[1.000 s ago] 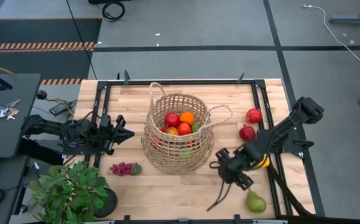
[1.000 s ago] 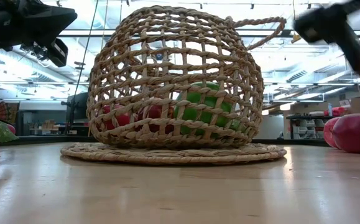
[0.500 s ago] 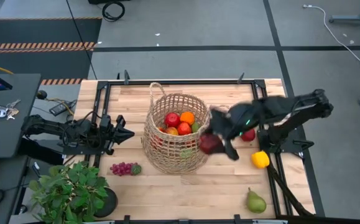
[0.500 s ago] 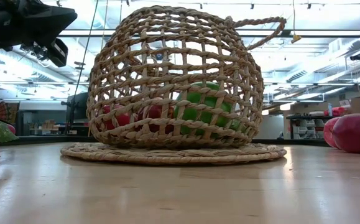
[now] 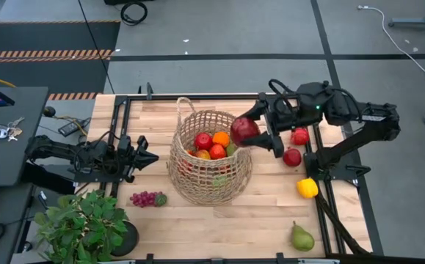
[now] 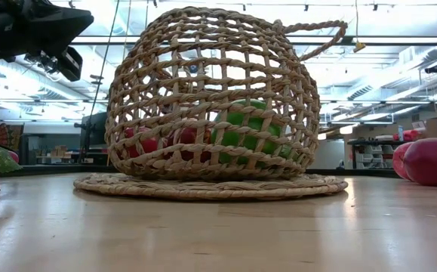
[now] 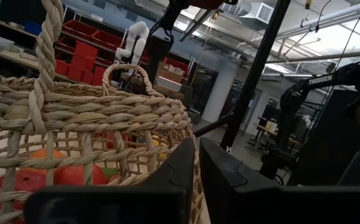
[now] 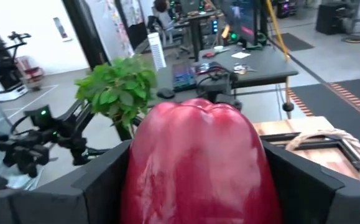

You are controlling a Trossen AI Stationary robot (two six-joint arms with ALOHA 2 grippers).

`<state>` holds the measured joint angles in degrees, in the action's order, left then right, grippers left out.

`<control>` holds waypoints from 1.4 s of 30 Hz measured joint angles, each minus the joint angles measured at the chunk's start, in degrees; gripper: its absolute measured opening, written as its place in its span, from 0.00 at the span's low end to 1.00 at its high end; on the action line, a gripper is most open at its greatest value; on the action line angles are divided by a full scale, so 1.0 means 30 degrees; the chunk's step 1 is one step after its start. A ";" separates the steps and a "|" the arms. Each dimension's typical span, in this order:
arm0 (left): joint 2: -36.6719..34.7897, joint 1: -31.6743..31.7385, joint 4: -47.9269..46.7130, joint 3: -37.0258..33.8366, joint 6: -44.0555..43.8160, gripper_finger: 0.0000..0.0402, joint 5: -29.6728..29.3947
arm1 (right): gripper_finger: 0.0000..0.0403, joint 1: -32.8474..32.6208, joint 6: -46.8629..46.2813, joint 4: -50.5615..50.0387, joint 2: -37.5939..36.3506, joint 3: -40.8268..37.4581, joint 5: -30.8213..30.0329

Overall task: Build produce basket
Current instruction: Put the red apple into the brown basket

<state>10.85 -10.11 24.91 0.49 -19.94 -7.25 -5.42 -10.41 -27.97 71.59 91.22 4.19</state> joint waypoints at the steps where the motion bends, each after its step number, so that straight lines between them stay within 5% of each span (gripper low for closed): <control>1: 0.0000 0.0007 0.0000 0.0007 0.0000 0.09 -0.0007 | 0.81 0.0146 -0.0047 0.0012 0.0025 0.0000 0.0000; 8: -0.0002 0.0002 0.0005 0.0007 0.0000 0.08 -0.0007 | 0.81 0.1512 -0.0459 0.0852 0.0651 -0.0011 -0.0015; 23: -0.0005 0.0000 0.0007 -0.0001 0.0007 0.08 -0.0003 | 0.81 0.4993 -0.4408 0.8667 0.3358 -0.0007 -0.0527; 42: -0.0007 0.0000 0.0010 0.0002 0.0002 0.07 0.0000 | 0.81 0.5955 -0.5953 1.0983 0.6469 -0.0117 0.0238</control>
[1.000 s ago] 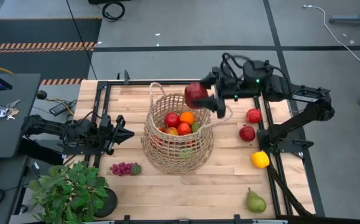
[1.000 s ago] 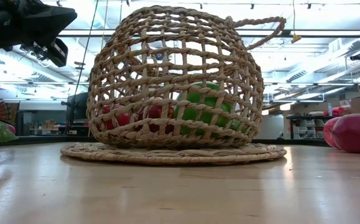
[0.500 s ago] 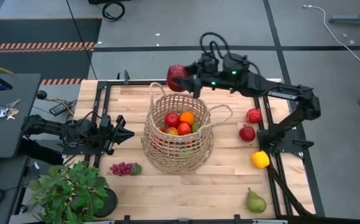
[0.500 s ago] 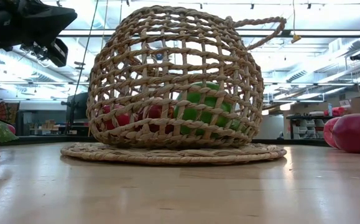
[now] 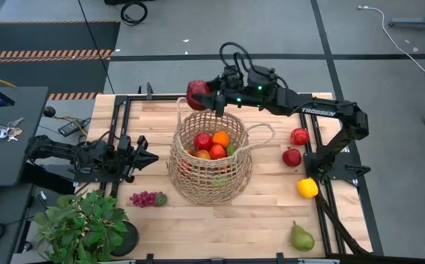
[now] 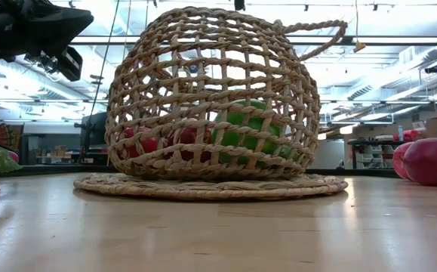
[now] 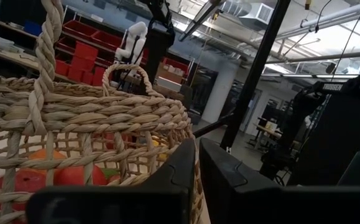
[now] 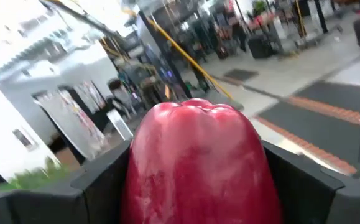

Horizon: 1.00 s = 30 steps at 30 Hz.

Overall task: Build produce basket
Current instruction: Put the red apple into the brown basket

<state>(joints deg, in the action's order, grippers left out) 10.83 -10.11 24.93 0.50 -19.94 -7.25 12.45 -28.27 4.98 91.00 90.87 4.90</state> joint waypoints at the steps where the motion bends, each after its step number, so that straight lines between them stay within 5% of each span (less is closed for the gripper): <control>1: 0.0000 0.0002 -0.0010 -0.0002 0.0002 0.07 -0.0002 | 0.81 -0.0003 0.0086 -0.0418 0.0023 -0.0014 0.0111; 30: 0.0002 0.0002 -0.0002 -0.0001 0.0001 0.07 -0.0002 | 0.81 -0.0248 -0.2022 -0.5280 -0.0014 -0.0007 -0.1293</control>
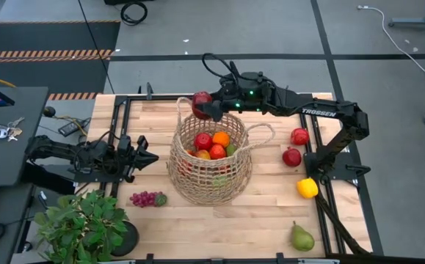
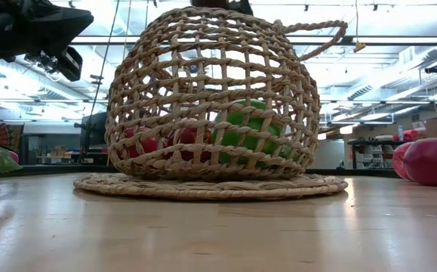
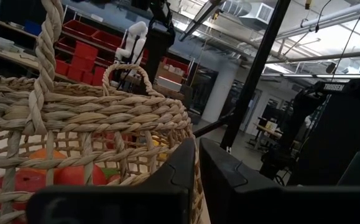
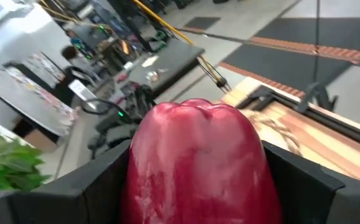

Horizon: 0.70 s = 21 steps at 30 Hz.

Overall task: Build produce basket
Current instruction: Put the red apple into the brown basket

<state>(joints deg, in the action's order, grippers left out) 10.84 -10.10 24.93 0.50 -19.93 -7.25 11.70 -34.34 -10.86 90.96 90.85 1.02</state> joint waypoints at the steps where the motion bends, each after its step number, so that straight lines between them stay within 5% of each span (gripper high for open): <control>1: 0.0002 0.0000 0.0000 -0.0002 -0.0002 0.07 0.0000 | 0.81 0.0000 0.0043 -0.0316 -0.0005 0.0000 -0.0079; 21: 0.0004 0.0005 0.0000 -0.0002 0.0004 0.09 -0.0002 | 0.81 -0.0505 -0.0195 -0.0135 0.0000 -0.4189 -0.1391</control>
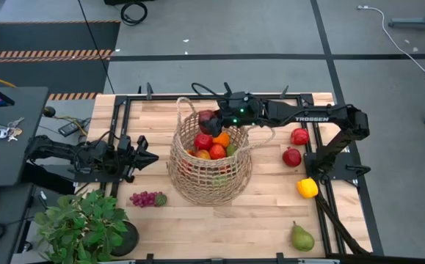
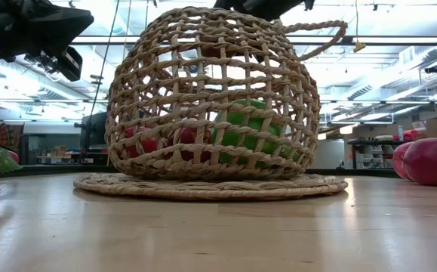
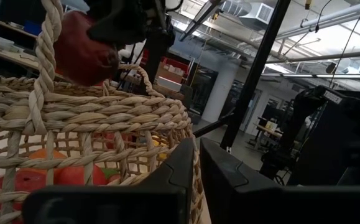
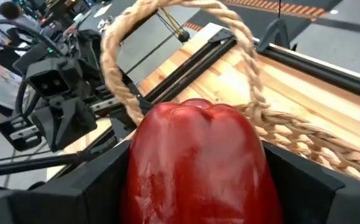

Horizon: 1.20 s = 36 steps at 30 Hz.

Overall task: Build produce basket
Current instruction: Put the red apple into the brown basket, then put the yellow bell pepper into the brown basket

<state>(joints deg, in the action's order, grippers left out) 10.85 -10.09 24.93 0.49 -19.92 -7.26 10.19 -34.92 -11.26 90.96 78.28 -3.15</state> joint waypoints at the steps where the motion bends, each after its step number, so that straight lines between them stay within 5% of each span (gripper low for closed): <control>1: 0.0001 -0.0004 0.0005 0.0005 -0.0003 0.09 -0.0001 | 0.81 -0.0119 0.0167 0.0033 0.0044 0.0019 -0.0192; 8: 0.0001 -0.0004 0.0026 0.0000 0.0000 0.07 0.0002 | 0.81 -0.0712 0.0156 -0.0144 0.2669 0.1530 0.0126; 18: 0.0001 -0.0001 0.0002 0.0000 -0.0006 0.08 -0.0004 | 0.81 -0.0748 0.2146 -0.4673 0.7074 0.6344 0.1230; 27: 0.0008 -0.0002 0.0004 0.0000 -0.0007 0.08 -0.0005 | 0.84 -0.0709 0.4676 -0.4799 0.8116 0.7096 0.1922; 36: 0.0001 -0.0002 -0.0015 0.0000 0.0000 0.07 0.0004 | 0.98 -0.0019 0.5463 -0.5334 0.8109 0.7089 0.3294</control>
<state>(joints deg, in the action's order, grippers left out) 10.85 -10.10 24.88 0.49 -19.92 -7.25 10.13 -18.53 -27.26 115.28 99.55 6.73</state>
